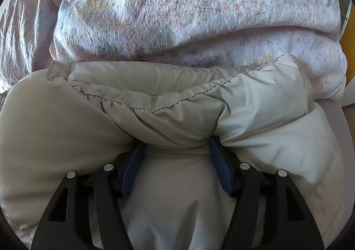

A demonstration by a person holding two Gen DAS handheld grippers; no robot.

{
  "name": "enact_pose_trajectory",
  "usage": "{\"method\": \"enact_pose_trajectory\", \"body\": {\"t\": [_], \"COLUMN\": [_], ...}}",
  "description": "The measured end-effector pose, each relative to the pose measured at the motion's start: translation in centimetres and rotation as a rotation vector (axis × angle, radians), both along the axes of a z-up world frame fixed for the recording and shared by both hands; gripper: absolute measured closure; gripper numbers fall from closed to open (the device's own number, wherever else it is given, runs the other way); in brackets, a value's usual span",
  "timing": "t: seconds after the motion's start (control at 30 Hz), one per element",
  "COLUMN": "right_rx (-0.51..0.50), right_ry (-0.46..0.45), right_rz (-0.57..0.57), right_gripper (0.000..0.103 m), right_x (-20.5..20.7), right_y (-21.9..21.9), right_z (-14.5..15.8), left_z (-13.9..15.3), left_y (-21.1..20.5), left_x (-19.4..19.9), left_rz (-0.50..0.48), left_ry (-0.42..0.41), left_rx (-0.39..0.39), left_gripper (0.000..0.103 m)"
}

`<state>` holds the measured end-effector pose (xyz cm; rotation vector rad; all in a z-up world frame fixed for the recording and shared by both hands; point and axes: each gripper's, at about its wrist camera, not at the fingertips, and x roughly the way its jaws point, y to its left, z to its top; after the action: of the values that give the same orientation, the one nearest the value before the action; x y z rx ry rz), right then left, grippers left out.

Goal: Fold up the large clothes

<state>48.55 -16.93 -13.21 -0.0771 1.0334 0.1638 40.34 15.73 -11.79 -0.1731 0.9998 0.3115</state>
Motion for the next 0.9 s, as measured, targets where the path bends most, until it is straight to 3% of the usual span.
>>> {"method": "enact_pose_trajectory", "body": {"t": [0.3, 0.5, 0.9], "right_rx": [-0.011, -0.021, -0.011], "right_ry": [-0.037, -0.065, -0.109], "right_rz": [0.012, 0.024, 0.023], "right_gripper": [0.036, 0.035, 0.034], "right_x": [1.4, 4.1, 4.0], "right_y": [2.6, 6.6, 7.5], "right_z": [-2.3, -4.8, -6.0], "left_z": [-1.2, -2.0, -3.9], "left_y": [-0.5, -0.4, 0.1], "left_x": [-0.1, -0.1, -0.4], "left_rz": [0.002, 0.004, 0.01], "left_ry": [-0.023, -0.033, -0.065], "left_rx": [0.005, 0.003, 0.006], "left_gripper": [0.002, 0.002, 0.002]}}
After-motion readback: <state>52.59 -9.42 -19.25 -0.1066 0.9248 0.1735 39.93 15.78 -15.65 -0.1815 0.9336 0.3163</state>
